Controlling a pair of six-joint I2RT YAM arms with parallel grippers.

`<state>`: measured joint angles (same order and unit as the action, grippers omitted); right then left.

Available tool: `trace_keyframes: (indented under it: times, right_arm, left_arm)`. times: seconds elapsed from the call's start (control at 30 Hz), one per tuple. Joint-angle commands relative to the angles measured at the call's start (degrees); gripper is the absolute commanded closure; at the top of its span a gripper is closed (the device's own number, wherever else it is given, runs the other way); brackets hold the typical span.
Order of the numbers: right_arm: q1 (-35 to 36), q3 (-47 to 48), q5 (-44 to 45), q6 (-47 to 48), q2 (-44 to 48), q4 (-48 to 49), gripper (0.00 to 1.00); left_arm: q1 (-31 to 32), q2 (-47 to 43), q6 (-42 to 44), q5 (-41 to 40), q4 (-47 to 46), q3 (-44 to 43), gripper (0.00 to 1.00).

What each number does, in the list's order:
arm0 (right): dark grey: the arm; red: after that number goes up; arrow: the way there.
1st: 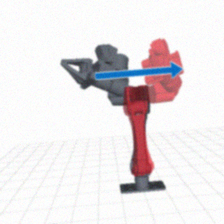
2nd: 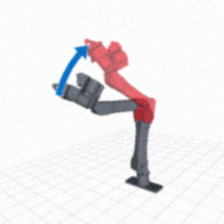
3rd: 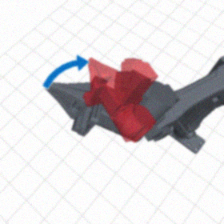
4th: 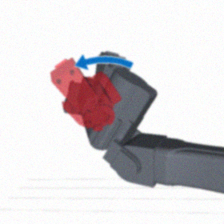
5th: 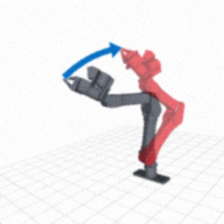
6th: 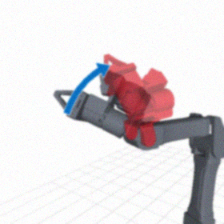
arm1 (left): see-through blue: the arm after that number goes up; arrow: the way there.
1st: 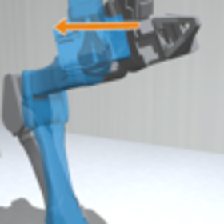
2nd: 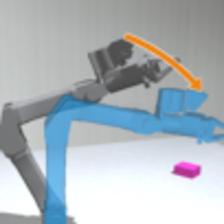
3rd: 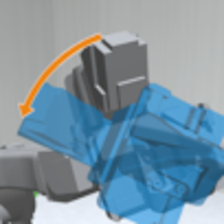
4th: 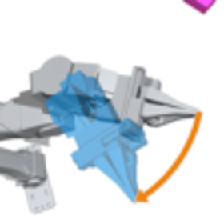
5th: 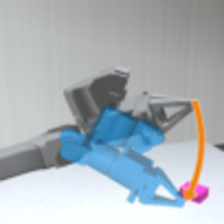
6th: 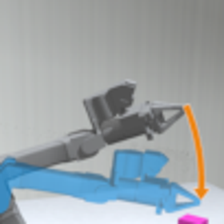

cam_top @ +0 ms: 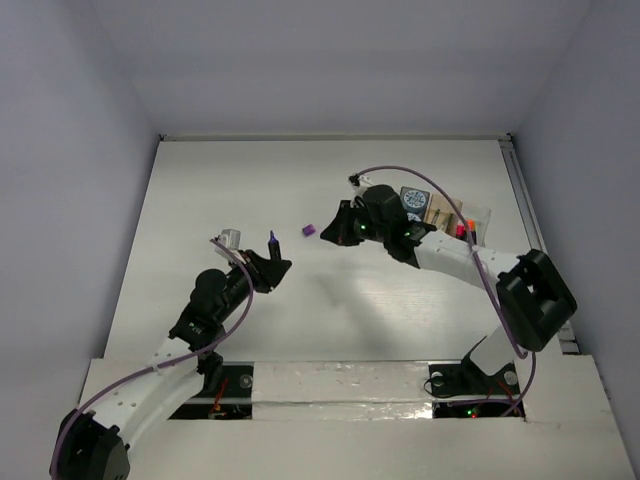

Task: Sort the stationery into containers

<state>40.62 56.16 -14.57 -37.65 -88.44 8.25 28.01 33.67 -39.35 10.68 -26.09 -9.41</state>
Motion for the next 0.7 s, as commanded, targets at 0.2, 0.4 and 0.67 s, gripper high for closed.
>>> trace_keyframes:
  times: [0.2,0.4,0.67]
  right_arm:
    - [-0.5,18.8,5.0,17.1,-18.5,-18.7,1.0]
    - [-1.1,23.6,12.2,18.0,-24.3,-17.9,1.0]
    - [-1.1,30.8,18.9,15.2,-33.4,-19.4,1.0]
  left_arm:
    - [-0.2,1.0,2.8,5.6,-0.6,-4.4,1.0]
    - [-0.2,0.4,2.8,5.4,-1.4,-3.0,1.0]
    - [-0.2,0.1,2.8,6.4,-2.2,-2.1,1.0]
